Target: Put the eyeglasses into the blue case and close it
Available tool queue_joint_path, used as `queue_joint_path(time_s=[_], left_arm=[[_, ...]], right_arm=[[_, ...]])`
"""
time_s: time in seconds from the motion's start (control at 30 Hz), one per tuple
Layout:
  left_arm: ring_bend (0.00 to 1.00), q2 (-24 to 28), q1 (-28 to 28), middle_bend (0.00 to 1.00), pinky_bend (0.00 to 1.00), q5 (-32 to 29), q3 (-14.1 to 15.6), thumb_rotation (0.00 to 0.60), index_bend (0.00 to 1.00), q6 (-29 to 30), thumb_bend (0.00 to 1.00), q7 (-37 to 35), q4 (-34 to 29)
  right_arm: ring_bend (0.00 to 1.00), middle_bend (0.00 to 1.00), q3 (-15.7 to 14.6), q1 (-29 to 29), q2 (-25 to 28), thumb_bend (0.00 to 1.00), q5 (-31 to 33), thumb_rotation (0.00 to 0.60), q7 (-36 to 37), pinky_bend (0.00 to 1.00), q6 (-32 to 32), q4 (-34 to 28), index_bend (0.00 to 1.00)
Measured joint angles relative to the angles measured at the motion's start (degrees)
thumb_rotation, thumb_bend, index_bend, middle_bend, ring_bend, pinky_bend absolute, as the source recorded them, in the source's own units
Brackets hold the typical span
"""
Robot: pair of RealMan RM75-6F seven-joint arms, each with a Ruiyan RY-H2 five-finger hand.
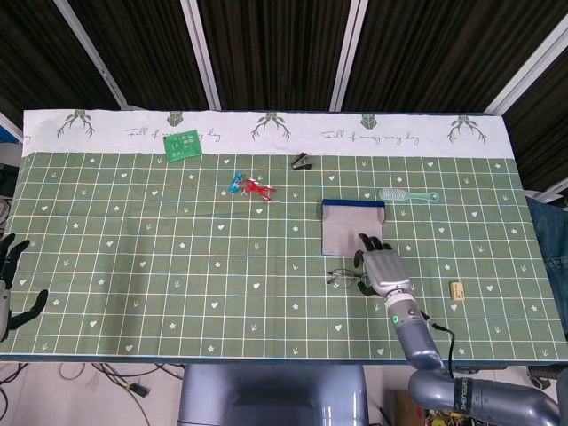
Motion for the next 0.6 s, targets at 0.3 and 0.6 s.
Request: queue_joint_path(time_s=[0.3, 0.6], left_arm=[[0.00, 0.04, 0.02, 0.00, 0.00, -0.07, -0.05, 0.600, 0.09, 0.03, 0.32, -0.11, -0.05], [0.00, 0.08, 0.03, 0.00, 0.00, -0.20, -0.12, 0.600, 0.09, 0.02, 0.32, -0.18, -0.08]], right_arm=[[0.10, 0.08, -0.54, 0.46, -0.82, 0.42, 0.49, 0.600, 0.49, 0.21, -0.09, 1.05, 0.50], [0.10, 0.08, -0.71, 1.07, -1.41, 0.44, 0.84, 0.600, 0.85, 0.21, -0.36, 1.87, 0.51]])
